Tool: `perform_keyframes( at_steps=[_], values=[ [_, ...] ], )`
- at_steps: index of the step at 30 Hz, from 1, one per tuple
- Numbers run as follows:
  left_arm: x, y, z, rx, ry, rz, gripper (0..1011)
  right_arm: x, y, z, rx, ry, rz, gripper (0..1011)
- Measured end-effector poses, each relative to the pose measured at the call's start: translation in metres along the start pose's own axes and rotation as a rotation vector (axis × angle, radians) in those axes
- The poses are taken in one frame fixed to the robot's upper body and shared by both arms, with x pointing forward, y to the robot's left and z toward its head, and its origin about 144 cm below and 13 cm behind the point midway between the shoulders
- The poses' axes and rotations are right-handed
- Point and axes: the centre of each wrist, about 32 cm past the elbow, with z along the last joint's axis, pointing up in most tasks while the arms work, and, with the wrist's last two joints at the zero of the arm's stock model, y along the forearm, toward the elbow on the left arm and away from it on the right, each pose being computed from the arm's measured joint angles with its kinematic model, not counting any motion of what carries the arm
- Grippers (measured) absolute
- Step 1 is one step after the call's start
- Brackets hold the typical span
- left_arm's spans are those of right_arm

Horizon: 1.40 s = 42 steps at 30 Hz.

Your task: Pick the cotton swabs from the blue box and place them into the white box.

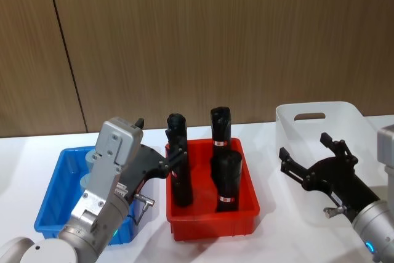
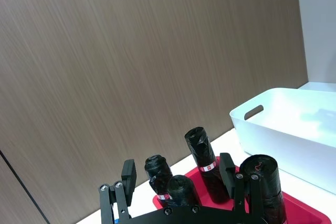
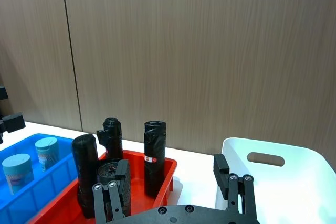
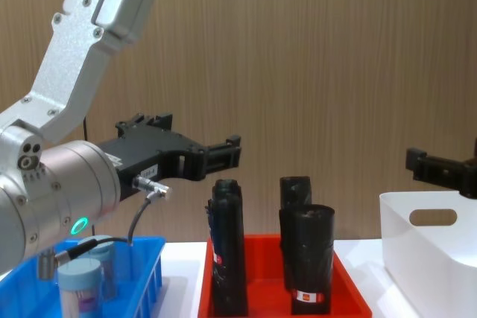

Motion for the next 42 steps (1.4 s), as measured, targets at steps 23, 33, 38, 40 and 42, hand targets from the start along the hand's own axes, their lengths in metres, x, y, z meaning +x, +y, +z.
perform_keyframes(
  at_steps=[23, 33, 38, 40, 42],
  values=[
    [0.0, 0.0, 0.0, 0.0, 0.0, 0.0, 1004, 0.0, 0.0, 0.0, 0.0, 0.0, 0.0, 1002],
    [0.011, -0.002, -0.002, 0.016, -0.019, -0.002, 1004, 0.0, 0.0, 0.0, 0.0, 0.0, 0.0, 1001],
    [0.028, -0.005, -0.006, 0.049, -0.036, -0.005, 1004, 0.0, 0.0, 0.0, 0.0, 0.0, 0.0, 1002],
    [0.033, -0.006, -0.006, 0.059, -0.037, -0.003, 1004, 0.0, 0.0, 0.0, 0.0, 0.0, 0.0, 1001],
    [0.04, -0.007, -0.008, 0.076, -0.032, 0.004, 1004, 0.0, 0.0, 0.0, 0.0, 0.0, 0.0, 1002]
  ],
)
